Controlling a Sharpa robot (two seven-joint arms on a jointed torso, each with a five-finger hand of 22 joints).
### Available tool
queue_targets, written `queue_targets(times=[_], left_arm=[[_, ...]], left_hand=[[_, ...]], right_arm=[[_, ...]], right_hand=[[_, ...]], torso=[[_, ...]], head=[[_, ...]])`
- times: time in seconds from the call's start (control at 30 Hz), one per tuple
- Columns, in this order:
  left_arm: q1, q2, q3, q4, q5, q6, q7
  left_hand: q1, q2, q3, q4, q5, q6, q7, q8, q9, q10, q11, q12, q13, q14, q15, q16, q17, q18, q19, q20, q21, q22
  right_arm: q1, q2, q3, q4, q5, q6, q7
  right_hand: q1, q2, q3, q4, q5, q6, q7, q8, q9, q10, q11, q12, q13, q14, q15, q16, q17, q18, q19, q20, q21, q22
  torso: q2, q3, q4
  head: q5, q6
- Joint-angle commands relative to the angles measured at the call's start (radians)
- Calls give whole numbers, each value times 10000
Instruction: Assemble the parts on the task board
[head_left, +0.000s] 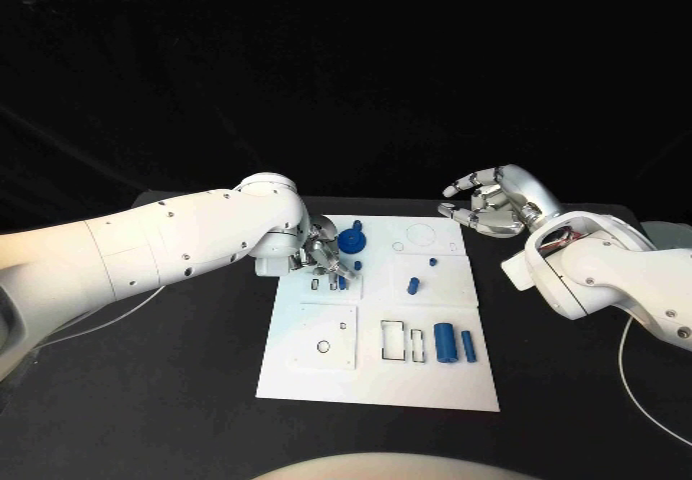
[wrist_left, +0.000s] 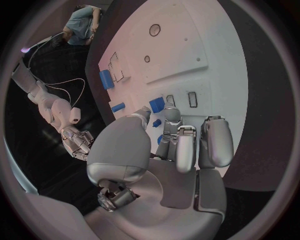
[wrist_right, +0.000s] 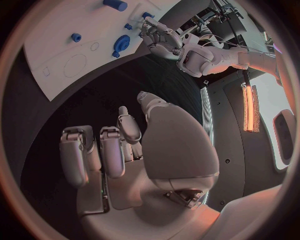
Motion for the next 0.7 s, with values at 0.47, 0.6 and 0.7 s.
queue_targets(times=[0.47,0.6,0.7], left_arm=[[-7,28,-7,-4,504,44,23],[-7,28,-8,-16,782,-142,45],[-7,24,-8,-24,968,-226,56]], left_hand=[[1142,-31,1543,-191,38,-163,-83,102,156,-6,-59,56,34,1018,-127,50,2572,-142,15,-57,147,135],[1401,-391,3268,-490,38,-228,-90,205,331,-8,-73,-4,-6,1024,-145,62,2588,-152,5,-83,204,227],[1259,-670,4383,-870,50,-301,-82,342,521,5,-75,-46,-46,1023,-142,61,2587,-159,5,-84,235,289]], right_arm=[[-6,46,-7,-50,-16,104,-22],[-7,51,-8,-67,-15,107,-23],[-9,53,-9,-81,-15,118,-29]], right_hand=[[-105,-9,73,15,45,-20,-30,42,12,-25,-3,-19,-14,733,-81,-27,1333,-2,755,-49,-22,2300],[-110,-5,76,15,49,-20,-31,46,12,-28,-4,-24,-20,728,-82,-35,1316,0,752,-50,-28,2295],[-110,-5,76,15,49,-20,-31,46,12,-28,-4,-24,-20,728,-82,-35,1316,0,752,-50,-28,2295]], torso=[[2,17,-1],[2,15,-1],[3,18,-3]], head=[[-5,7],[-4,14],[-6,14]])
